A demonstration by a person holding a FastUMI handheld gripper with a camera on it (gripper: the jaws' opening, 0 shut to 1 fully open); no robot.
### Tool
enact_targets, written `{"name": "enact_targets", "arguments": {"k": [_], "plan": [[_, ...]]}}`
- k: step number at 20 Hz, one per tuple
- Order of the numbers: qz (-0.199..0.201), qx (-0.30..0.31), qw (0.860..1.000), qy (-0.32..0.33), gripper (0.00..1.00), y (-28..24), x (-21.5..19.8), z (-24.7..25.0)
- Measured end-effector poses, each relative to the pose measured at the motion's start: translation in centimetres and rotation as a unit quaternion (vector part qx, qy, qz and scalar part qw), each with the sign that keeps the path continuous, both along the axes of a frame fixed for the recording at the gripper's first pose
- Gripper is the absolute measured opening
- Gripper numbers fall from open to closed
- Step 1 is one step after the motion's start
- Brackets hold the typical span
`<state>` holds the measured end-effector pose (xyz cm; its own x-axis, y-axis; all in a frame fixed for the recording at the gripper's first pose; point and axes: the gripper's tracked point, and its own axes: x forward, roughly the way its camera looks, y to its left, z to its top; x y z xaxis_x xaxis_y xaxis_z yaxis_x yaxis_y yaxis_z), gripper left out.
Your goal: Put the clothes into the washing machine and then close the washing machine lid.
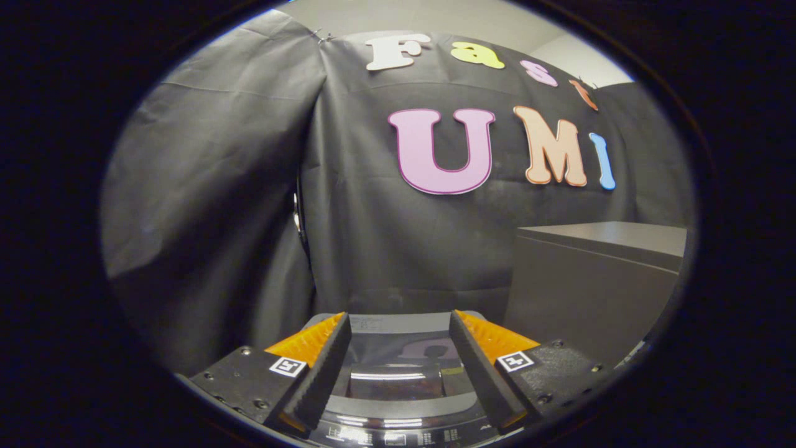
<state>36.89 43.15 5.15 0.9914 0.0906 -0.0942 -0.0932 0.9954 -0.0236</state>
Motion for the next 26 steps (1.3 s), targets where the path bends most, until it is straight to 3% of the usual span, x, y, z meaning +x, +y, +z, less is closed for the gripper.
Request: {"name": "enact_targets", "arguments": {"k": [10, 14, 26], "plan": [[0.015, 0.002, 0.999, 0.03, 0.97, -1.5, -8.3, 0.6], [-0.004, 0.009, 1.0, 0.009, 0.97, -3.6, -11.4, 3.1], [0.019, 0.044, 0.997, -0.055, 0.95, -5.4, -20.6, 9.3]]}}
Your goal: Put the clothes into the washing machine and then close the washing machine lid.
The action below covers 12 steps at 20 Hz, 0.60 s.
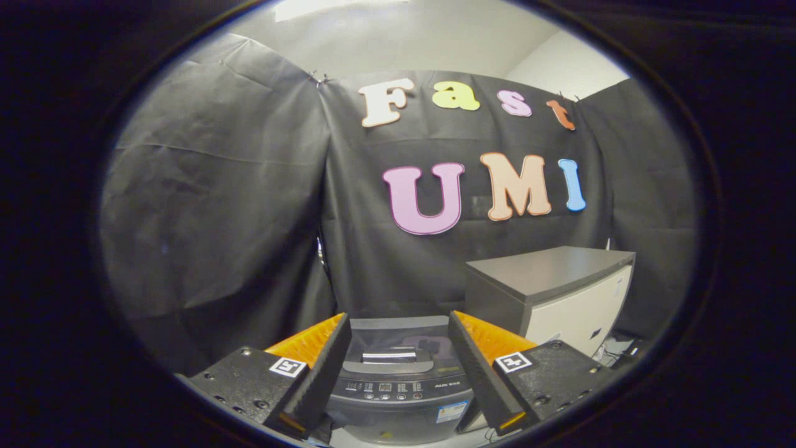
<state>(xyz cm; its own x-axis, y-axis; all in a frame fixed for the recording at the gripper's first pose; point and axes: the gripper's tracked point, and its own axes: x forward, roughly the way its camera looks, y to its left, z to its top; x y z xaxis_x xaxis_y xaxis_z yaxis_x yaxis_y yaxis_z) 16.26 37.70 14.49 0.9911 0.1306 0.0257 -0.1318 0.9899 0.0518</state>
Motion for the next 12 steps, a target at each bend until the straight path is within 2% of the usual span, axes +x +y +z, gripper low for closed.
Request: {"name": "enact_targets", "arguments": {"k": [6, 12], "plan": [[0.023, -0.007, 1.0, -0.004, 0.95, -0.4, -3.6, 0.4], [0.025, -0.017, 0.999, -0.018, 0.95, -2.5, -6.1, 0.9]]}}
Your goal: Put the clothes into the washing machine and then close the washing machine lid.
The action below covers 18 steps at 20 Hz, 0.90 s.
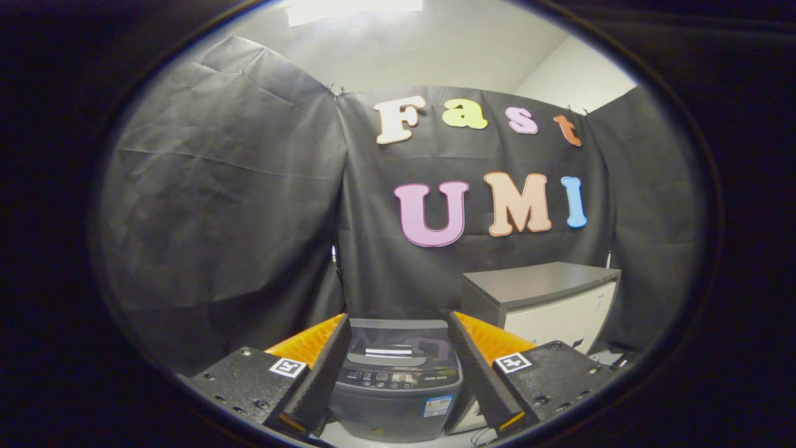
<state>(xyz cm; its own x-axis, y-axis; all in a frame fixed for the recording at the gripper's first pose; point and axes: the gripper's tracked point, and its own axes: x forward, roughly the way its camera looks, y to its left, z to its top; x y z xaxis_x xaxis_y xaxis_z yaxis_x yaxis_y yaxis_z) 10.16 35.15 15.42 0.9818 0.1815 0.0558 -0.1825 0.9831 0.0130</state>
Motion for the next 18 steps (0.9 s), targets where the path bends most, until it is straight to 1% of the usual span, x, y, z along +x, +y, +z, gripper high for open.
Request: {"name": "enact_targets", "arguments": {"k": [4, 6, 10, 18], "plan": [[-0.011, -0.007, 1.0, 0.01, 0.95, -2.7, -1.3, -0.6], [-0.03, -0.014, 0.999, 0.006, 0.95, -4.6, -1.9, -0.6], [-0.037, 0.001, 0.999, 0.005, 0.95, -5.9, -1.9, -0.6], [-0.012, 0.005, 1.0, -0.012, 0.95, -4.5, -2.3, -0.3]]}}
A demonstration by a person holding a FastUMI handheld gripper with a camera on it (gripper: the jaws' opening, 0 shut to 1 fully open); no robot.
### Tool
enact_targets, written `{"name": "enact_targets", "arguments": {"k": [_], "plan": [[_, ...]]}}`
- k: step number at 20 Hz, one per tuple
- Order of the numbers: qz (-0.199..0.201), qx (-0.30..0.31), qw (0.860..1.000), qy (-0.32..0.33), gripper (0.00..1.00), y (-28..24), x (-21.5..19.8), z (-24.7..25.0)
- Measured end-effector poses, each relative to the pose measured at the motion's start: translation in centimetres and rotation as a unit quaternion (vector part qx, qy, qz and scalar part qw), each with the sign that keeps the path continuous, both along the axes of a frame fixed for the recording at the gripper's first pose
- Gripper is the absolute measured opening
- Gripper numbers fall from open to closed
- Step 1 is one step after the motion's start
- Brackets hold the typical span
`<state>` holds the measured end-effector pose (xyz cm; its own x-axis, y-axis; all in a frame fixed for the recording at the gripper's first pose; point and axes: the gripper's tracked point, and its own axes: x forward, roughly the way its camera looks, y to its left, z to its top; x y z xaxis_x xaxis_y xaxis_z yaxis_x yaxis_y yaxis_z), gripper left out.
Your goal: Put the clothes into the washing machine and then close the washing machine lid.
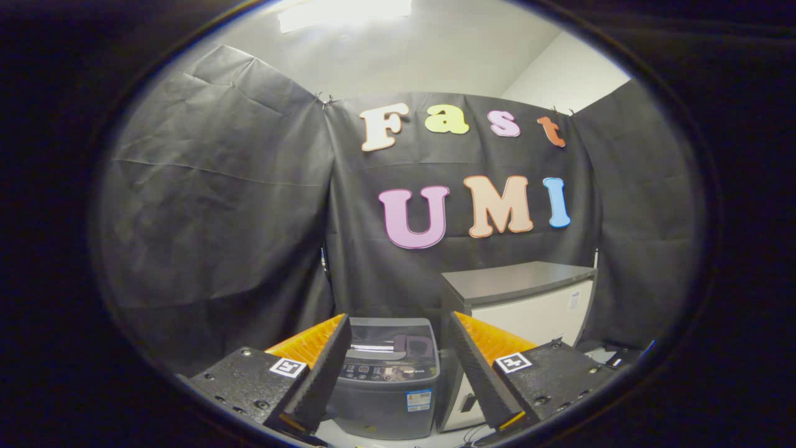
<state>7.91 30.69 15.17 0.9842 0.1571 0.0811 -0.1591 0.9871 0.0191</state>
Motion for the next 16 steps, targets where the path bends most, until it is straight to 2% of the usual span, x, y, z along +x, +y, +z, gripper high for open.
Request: {"name": "enact_targets", "arguments": {"k": [11, 16], "plan": [[0.025, -0.004, 1.0, -0.002, 0.95, 1.9, 0.0, -0.5], [0.023, -0.017, 1.0, -0.003, 0.95, 1.0, -0.3, -1.1]]}}
